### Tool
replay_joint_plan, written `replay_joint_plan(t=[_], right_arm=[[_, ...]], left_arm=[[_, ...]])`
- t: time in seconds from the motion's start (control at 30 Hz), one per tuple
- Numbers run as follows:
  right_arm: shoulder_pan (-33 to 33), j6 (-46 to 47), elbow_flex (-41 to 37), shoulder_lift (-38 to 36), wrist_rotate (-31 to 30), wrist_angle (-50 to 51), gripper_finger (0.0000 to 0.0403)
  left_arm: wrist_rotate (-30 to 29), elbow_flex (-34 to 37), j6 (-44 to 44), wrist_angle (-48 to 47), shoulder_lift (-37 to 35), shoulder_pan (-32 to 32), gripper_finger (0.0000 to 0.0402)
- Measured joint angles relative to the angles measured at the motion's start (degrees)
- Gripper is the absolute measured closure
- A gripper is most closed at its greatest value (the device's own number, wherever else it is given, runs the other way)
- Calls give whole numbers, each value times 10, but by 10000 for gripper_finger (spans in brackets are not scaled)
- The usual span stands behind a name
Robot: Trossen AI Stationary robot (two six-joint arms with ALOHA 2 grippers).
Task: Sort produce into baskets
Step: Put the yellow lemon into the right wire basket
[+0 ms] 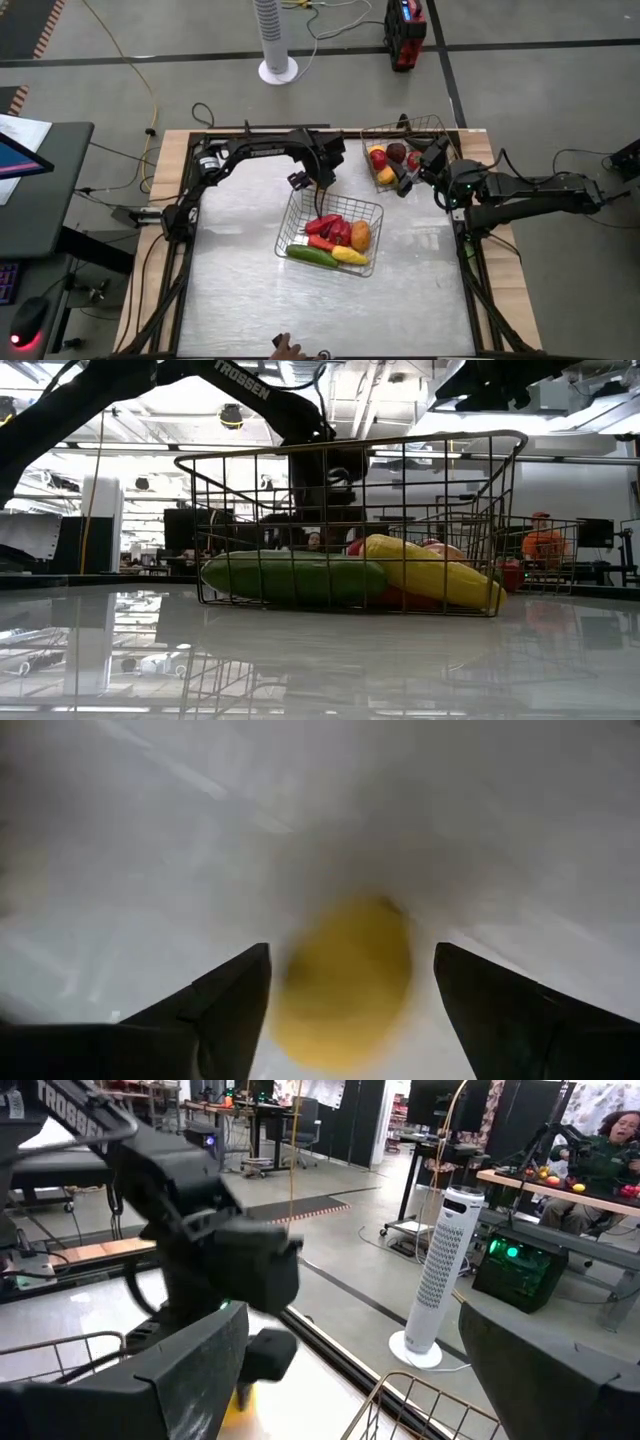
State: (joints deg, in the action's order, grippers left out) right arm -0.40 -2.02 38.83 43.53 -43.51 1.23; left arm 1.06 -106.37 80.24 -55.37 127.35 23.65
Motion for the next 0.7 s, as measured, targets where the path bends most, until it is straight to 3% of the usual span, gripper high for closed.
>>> replay_joint_plan(t=[0.4,0.7], right_arm=[[0,-2,0,0,0,0,14],[0,-1,0,0,0,0,14]], left_arm=[[-31,1,-7,-4,13,-1,134],[-62,1,-139,-24,13,8,134]])
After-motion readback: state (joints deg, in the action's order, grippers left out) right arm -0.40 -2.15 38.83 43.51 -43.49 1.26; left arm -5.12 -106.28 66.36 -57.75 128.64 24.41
